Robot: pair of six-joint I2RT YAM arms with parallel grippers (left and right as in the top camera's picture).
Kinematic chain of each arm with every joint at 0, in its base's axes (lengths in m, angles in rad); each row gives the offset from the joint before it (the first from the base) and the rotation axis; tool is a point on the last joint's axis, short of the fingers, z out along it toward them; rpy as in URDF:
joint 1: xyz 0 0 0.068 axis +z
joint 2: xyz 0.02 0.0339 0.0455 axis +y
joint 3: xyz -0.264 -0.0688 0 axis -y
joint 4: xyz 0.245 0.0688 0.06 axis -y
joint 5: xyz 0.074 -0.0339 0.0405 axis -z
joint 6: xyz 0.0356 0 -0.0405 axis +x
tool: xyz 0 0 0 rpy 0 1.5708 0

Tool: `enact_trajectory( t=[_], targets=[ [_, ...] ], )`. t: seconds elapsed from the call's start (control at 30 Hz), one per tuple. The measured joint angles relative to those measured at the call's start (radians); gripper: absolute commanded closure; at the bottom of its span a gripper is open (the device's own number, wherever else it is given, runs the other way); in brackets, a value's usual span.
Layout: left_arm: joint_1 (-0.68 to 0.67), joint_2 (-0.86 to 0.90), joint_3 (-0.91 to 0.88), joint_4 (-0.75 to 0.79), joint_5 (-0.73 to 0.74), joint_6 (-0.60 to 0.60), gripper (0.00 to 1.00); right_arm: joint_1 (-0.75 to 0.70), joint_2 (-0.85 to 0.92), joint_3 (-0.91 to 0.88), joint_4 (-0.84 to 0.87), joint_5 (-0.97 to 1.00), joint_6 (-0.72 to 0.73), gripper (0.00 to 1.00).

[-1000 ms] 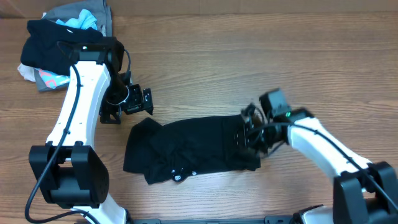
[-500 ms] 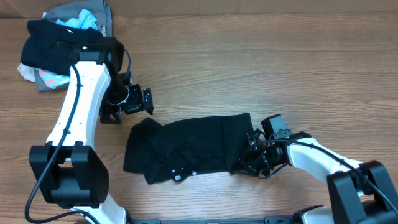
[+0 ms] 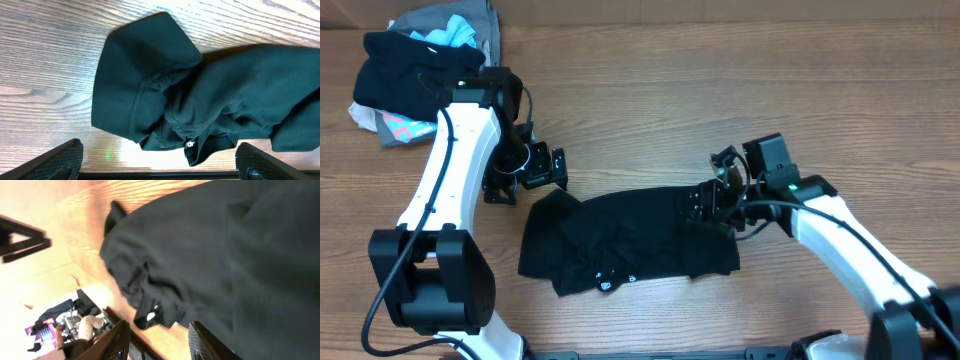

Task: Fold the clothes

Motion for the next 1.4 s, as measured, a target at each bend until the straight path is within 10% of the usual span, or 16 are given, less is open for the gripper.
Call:
enact_trajectory(
  t=[0.43, 0.77, 1.4],
  targets=[
    [0.000, 0.000, -0.003, 0.002, 0.000, 0.000, 0.00, 0.000, 0.355, 0.002, 0.269, -0.098, -0.010, 0.74],
    [0.000, 0.000, -0.003, 0.002, 0.000, 0.019, 0.00, 0.000, 0.301, 0.254, -0.084, -0.040, -0.100, 0.60],
    [0.000, 0.000, -0.003, -0.017, 0.000, 0.023, 0.00, -0.002, 0.518, 0.317, -0.037, 0.000, -0.187, 0.69]
  ],
)
